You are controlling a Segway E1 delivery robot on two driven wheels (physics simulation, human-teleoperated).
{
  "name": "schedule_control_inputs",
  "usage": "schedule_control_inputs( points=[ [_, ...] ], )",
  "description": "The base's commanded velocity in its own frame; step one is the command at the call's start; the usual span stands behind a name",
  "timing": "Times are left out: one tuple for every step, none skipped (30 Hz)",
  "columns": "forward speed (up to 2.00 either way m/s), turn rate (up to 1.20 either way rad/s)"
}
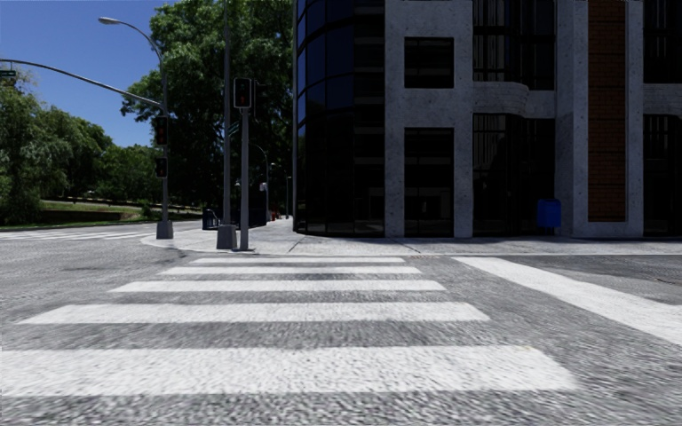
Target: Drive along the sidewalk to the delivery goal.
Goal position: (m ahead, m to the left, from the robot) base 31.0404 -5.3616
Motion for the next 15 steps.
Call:
schedule_control_inputs(
  points=[
    [2.0,0.0],
    [2.0,0.24],
    [2.0,0.44],
    [2.0,0.5],
    [2.0,0.5],
    [2.0,0.51],
    [2.0,0.42],
    [2.0,0.21],
    [2.0,0.21],
    [2.0,0.04],
    [2.0,0.0],
    [2.0,0.0],
    [2.0,0.0],
    [2.0,0.0],
    [2.0,0.0]
  ],
)
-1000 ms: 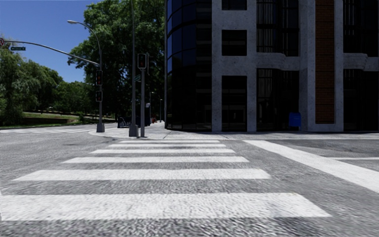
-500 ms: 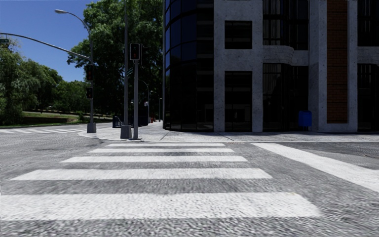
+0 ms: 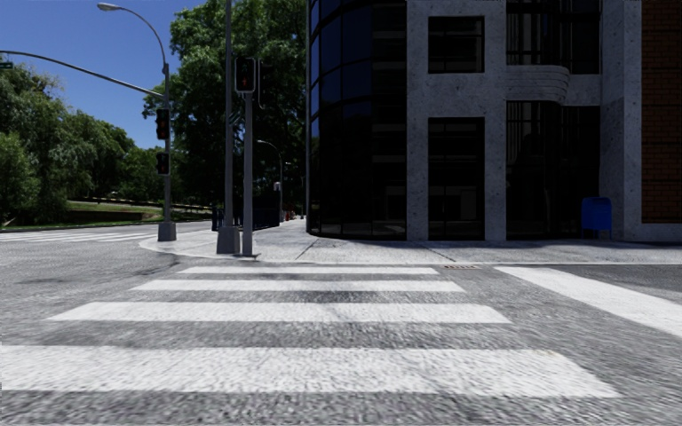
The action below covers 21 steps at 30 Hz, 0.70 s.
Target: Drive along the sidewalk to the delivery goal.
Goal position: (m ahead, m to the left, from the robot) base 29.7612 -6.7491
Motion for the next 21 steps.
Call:
schedule_control_inputs(
  points=[
    [2.0,0.0],
    [2.0,0.0],
    [2.0,0.0],
    [2.0,0.0],
    [2.0,0.0],
    [2.0,0.0],
    [2.0,0.0],
    [2.0,0.0],
    [2.0,0.0],
    [2.0,0.0],
    [2.0,0.0],
    [2.0,0.0],
    [2.0,0.0],
    [2.0,0.0],
    [2.0,0.0],
    [2.0,0.0],
    [2.0,0.0],
    [2.0,0.0],
    [2.0,0.0],
    [2.0,0.0],
    [2.0,0.0]
  ],
)
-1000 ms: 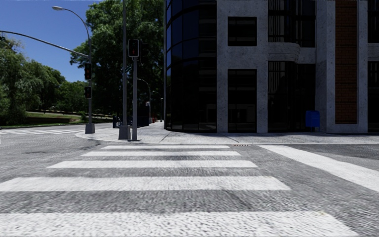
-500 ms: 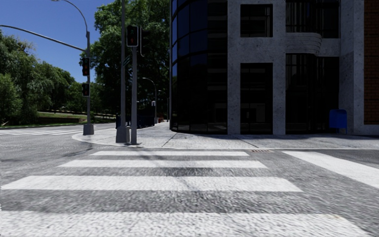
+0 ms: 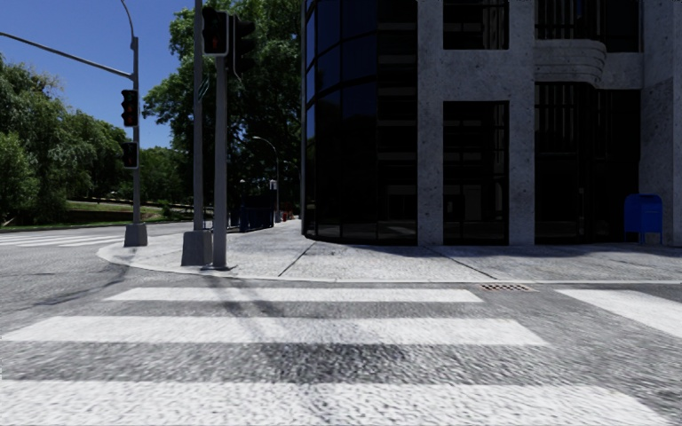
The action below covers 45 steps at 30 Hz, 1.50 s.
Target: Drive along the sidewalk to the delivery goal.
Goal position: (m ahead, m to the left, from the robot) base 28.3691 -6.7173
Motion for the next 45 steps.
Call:
schedule_control_inputs(
  points=[
    [2.0,0.0],
    [2.0,0.0],
    [2.0,0.0],
    [2.0,0.0],
    [2.0,0.0],
    [2.0,0.0],
    [2.0,0.0],
    [2.0,0.0],
    [2.0,0.0],
    [2.0,0.0],
    [2.0,0.0],
    [2.0,0.0],
    [2.0,0.0],
    [2.0,0.0],
    [2.0,0.0],
    [2.0,0.0],
    [2.0,0.0],
    [2.0,0.0],
    [2.0,0.0],
    [2.0,0.0],
    [2.0,0.0],
    [2.0,0.0],
    [2.0,0.0],
    [2.0,0.0],
    [2.0,0.0],
    [2.0,0.0],
    [2.0,0.0],
    [2.0,0.0],
    [2.0,0.0],
    [2.0,0.0],
    [2.0,0.0],
    [2.0,0.0],
    [2.0,0.0],
    [2.0,0.0],
    [2.0,0.0],
    [2.0,0.0],
    [2.0,0.0],
    [2.0,0.0],
    [2.0,0.0],
    [2.0,0.0],
    [2.0,0.0],
    [2.0,0.0],
    [2.0,0.0],
    [1.97,0.0],
    [1.86,0.0]
  ],
)
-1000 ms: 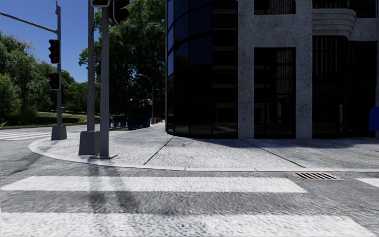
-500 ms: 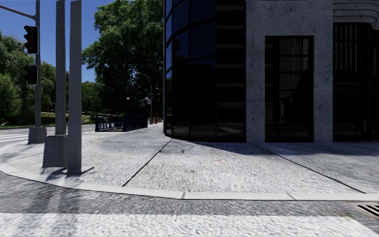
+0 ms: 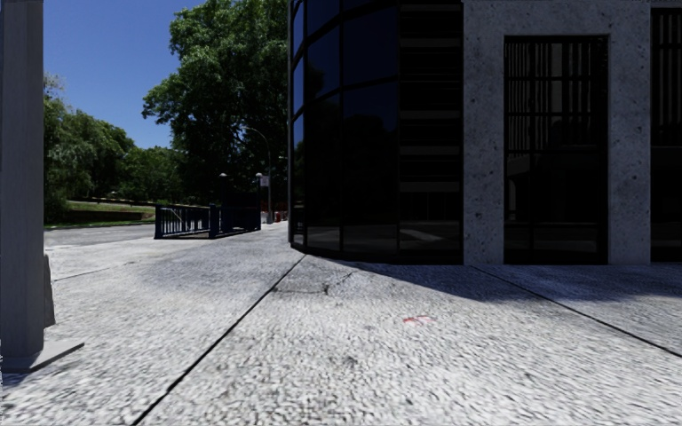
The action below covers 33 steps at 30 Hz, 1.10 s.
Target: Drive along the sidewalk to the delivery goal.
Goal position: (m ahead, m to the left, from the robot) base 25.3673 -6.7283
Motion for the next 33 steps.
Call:
schedule_control_inputs(
  points=[
    [1.78,0.0],
    [1.78,0.0],
    [1.75,0.0],
    [1.73,0.0],
    [1.65,0.0],
    [1.54,0.0],
    [1.54,0.0],
    [1.49,0.0],
    [1.48,0.0],
    [1.47,0.0],
    [1.47,0.0],
    [1.47,0.0],
    [1.44,0.05],
    [1.43,0.14],
    [1.43,0.22],
    [1.43,0.22],
    [1.43,0.3],
    [1.43,0.36],
    [1.43,0.41],
    [1.43,0.45],
    [1.43,0.45],
    [1.43,0.47],
    [1.43,0.47],
    [1.43,0.47],
    [1.43,0.47],
    [1.43,0.47],
    [1.43,0.47],
    [1.43,0.47],
    [1.43,0.47],
    [1.43,0.47],
    [1.43,0.47],
    [1.43,0.47],
    [1.43,0.47]
  ],
)
